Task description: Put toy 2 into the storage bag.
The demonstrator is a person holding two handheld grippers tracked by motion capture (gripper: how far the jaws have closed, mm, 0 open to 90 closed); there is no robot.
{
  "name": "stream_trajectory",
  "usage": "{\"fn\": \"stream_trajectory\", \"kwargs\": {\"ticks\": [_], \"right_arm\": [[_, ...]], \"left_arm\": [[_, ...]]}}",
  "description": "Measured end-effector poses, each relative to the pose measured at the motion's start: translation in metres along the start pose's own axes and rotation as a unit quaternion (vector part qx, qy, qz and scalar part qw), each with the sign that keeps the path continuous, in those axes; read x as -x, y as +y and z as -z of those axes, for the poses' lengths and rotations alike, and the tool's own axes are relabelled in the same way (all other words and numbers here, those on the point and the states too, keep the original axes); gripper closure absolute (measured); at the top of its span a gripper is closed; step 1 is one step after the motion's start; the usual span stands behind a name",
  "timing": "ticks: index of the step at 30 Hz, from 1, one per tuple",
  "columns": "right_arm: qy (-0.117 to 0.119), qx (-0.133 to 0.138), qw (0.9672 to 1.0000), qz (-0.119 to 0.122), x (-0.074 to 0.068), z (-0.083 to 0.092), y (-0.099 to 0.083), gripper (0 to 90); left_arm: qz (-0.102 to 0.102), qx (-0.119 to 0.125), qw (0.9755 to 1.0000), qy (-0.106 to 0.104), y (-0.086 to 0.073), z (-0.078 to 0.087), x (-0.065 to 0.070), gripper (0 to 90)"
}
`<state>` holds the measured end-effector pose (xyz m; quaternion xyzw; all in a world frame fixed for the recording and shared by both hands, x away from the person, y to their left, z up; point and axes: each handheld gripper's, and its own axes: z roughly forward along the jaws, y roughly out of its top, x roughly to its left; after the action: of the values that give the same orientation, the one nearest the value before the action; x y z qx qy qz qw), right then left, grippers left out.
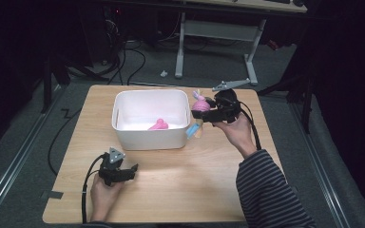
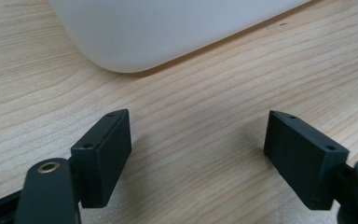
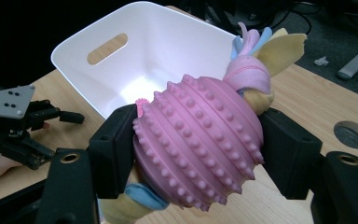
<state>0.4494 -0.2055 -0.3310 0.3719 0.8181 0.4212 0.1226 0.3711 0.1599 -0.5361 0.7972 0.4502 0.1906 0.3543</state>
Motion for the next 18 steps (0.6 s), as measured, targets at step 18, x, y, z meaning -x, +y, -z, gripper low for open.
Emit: {"fn": "stream_trajectory", "kwargs": {"ticks": [18], "right_arm": [[-0.015, -0.03, 0.9986, 0.042, -0.013, -0.036, 0.032, 33.5]], "left_arm": [[0.0, 0.0, 1.0, 0.0, 0.0, 0.0, 0.0, 23.1]]}}
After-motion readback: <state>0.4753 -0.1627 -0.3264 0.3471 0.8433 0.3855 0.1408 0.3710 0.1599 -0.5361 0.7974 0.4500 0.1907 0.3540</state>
